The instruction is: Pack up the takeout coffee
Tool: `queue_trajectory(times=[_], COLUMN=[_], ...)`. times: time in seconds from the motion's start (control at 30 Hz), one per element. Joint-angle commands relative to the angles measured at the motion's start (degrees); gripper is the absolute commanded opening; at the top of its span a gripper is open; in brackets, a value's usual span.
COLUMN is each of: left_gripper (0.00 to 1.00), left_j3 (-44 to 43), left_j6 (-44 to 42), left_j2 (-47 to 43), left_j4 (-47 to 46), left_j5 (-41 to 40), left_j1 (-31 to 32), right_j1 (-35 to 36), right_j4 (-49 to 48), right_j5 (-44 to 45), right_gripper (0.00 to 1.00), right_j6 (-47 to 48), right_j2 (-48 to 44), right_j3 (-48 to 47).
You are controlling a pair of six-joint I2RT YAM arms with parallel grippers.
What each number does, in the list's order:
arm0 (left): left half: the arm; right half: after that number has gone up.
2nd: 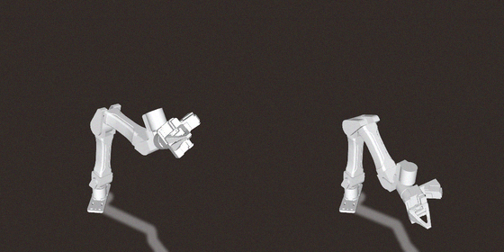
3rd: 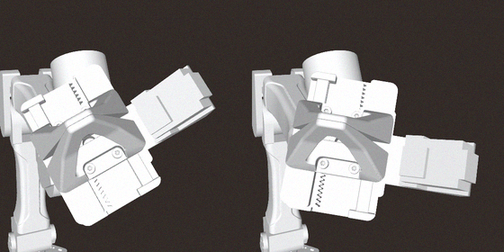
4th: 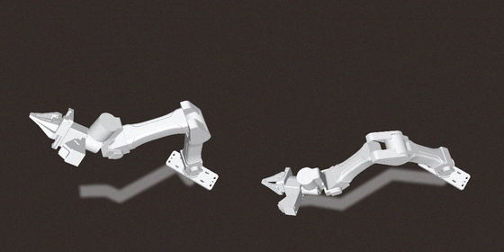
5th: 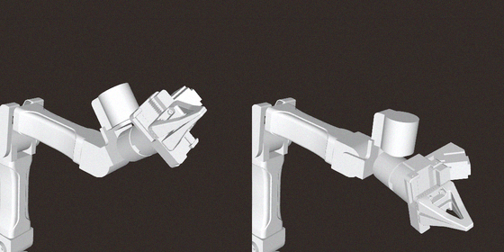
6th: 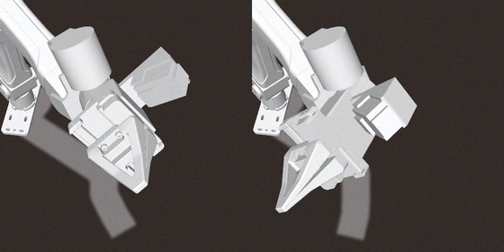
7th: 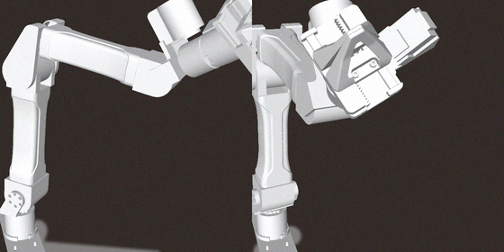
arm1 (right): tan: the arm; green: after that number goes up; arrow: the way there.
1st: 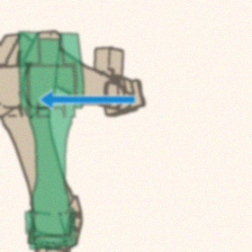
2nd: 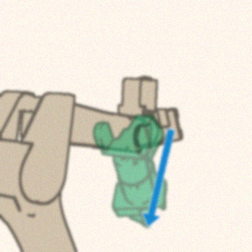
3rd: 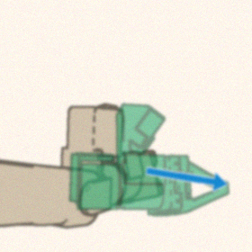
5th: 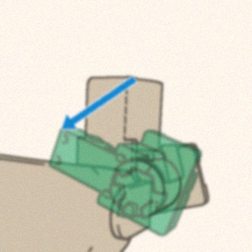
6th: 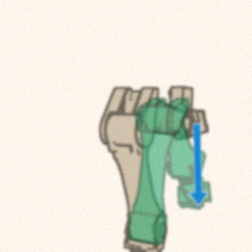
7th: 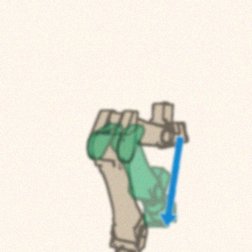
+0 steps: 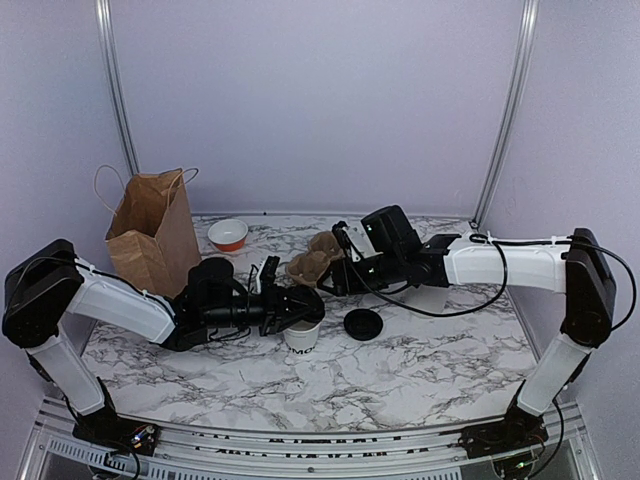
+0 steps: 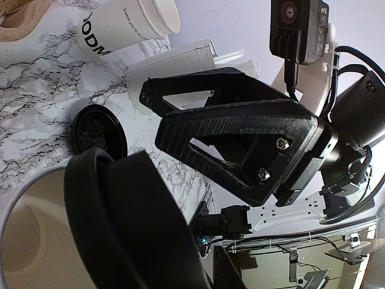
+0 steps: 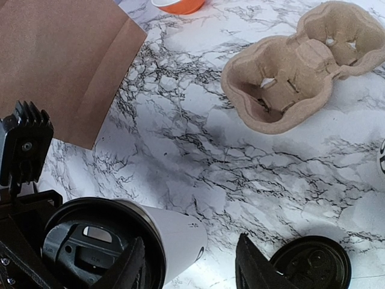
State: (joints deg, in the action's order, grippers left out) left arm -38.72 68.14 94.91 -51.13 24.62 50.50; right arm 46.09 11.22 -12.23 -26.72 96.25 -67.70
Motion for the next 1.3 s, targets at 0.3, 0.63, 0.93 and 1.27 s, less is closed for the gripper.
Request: queue_trajectory(times=[0.3,0.63,0.93,1.27], left_gripper=[0.22,0.28,0.32,0.36], left_j3=[1.62,2.15,3.16,4.30], left_j6=[0.07,0.13,0.01,-0.02], left_j2=[-0.28,-1.30,-2.63,-4.16], left_j4=[-1.52,-1.43,-1.25,-0.60], left_j5=[0.56,0.49,0.00,-0.51], left_j1=[-0.49,-0.67,-0.67,-0.75], right_j1=[0.64,0.76,0.82,0.99], right_j4=[0.73,0.73,0.75,0.21], right_j5=[0.76,0.95,1.04,0.98], right_gripper=[0.50,0.49,0.49,0.49], right_j6=[0.70,0.79,0.65,0.33], right_j2=[0.96,1.05,1.01,0.91], right_j3=[-2.79,-3.07,-2.88,-2.45])
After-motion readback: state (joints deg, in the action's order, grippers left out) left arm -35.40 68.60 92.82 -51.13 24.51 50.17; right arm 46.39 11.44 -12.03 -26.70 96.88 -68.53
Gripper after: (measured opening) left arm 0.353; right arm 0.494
